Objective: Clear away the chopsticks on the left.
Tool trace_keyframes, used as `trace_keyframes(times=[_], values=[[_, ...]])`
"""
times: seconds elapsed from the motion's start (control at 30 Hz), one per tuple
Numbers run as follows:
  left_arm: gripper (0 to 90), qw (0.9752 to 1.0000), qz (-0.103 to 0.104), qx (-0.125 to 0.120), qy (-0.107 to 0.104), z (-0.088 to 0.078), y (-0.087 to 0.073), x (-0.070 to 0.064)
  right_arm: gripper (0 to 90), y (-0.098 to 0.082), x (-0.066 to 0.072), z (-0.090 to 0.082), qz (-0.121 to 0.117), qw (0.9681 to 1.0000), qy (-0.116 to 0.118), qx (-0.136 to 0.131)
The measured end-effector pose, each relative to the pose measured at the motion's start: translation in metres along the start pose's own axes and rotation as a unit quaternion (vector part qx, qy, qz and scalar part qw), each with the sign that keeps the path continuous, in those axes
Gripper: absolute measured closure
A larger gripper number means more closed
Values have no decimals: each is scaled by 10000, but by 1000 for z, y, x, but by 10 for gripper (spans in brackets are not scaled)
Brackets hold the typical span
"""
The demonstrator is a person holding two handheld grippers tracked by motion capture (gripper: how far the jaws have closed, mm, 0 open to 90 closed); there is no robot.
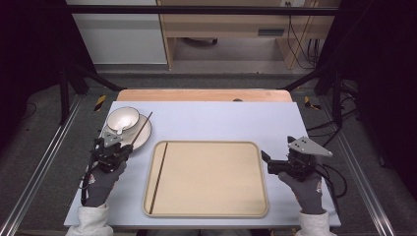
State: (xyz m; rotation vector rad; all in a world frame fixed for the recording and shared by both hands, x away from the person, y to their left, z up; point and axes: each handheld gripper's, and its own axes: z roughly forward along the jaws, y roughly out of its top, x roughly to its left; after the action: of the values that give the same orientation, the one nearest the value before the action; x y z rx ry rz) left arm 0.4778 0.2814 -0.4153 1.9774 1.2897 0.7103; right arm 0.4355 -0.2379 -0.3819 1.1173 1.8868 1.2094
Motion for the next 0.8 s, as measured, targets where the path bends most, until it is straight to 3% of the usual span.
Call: trace_keyframes(times=[0.4,0.8], values=[[840,9986,-458,-247,115,-18,-7,-34,13,1,0,-3,31,10000,53,-72],[839,9970,-642,-420,141,-34,-8,-57,13,2,0,-5,36,9999,102,-105]])
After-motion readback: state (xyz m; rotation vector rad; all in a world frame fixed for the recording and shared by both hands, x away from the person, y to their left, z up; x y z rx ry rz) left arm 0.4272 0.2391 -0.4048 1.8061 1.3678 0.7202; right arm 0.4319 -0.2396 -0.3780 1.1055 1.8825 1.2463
